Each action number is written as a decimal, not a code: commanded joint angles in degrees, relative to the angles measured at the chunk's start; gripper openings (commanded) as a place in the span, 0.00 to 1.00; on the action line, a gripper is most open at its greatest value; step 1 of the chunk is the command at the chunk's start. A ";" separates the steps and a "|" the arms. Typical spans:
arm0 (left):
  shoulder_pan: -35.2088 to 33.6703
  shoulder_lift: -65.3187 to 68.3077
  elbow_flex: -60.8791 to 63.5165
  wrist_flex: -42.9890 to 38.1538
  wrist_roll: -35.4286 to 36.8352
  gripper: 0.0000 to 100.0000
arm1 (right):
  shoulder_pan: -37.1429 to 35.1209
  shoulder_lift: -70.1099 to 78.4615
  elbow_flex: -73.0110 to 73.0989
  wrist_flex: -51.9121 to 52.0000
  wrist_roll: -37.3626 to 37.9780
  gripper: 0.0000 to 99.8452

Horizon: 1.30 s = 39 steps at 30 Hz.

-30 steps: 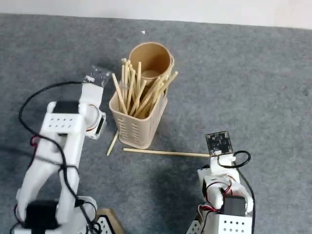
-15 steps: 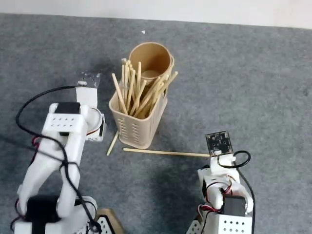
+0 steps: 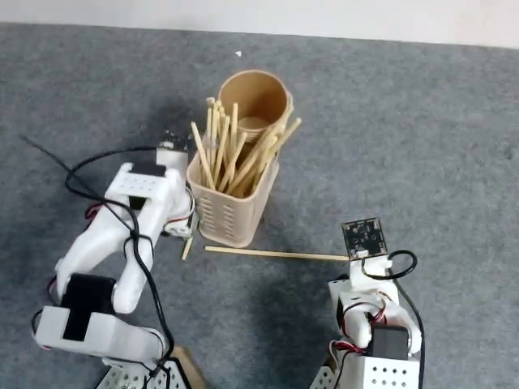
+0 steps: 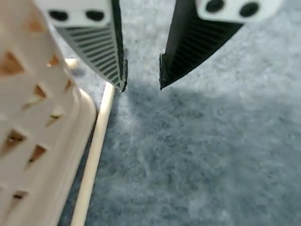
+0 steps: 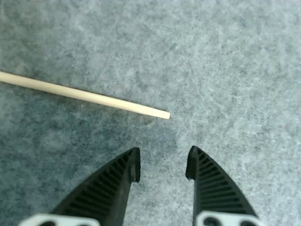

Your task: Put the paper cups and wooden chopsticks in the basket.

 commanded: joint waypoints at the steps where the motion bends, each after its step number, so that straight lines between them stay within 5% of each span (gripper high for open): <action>1: 1.63 -0.13 -4.88 4.22 0.62 0.18 | 0.66 -0.66 6.73 0.31 0.53 0.17; 19: 2.24 0.48 -4.70 2.29 0.44 0.20 | 0.66 -0.66 6.73 0.31 0.53 0.17; 28: 1.89 14.29 -9.89 1.67 0.35 0.19 | 0.66 -0.66 6.73 0.31 0.53 0.17; 31: -0.84 18.42 -15.25 5.45 0.26 0.17 | 0.66 -0.66 6.73 0.31 0.53 0.17; 35: -6.46 21.49 -20.62 5.71 -6.15 0.01 | 0.66 -0.66 6.73 0.31 0.53 0.17; 39: -12.26 21.67 -22.46 5.89 -7.82 0.00 | 0.66 -0.66 6.73 0.31 0.53 0.17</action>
